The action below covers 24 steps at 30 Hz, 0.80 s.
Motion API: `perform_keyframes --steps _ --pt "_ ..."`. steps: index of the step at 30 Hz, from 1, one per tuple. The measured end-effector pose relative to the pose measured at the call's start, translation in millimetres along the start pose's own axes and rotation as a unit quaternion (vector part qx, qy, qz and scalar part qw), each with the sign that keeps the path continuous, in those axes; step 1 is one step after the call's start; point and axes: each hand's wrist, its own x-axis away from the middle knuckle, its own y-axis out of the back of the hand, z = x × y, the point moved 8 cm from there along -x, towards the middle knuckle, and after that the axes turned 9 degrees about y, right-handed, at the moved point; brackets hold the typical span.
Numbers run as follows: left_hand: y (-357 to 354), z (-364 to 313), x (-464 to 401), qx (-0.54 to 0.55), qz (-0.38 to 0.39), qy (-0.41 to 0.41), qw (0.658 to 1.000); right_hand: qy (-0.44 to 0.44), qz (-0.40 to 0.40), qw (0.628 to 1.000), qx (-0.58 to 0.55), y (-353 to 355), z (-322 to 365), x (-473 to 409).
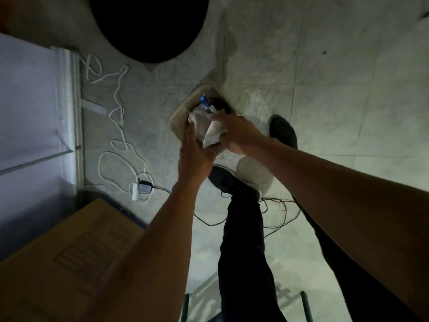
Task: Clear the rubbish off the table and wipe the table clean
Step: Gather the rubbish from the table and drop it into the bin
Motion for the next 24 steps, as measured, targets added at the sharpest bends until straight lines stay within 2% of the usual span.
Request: perform_keyframes --steps 8,15,24 --pt "87 -51 139 0.036 -0.006 -0.017 0.999 -0.001 0.004 0.997 0.078 55 95 137" --pt "174 -88 260 0.116 -0.030 -0.043 0.992 0.064 -0.036 0.996 0.058 106 199 251" --pt "269 -136 340 0.180 -0.104 -0.122 0.971 0.158 -0.081 0.980 0.094 149 297 289"
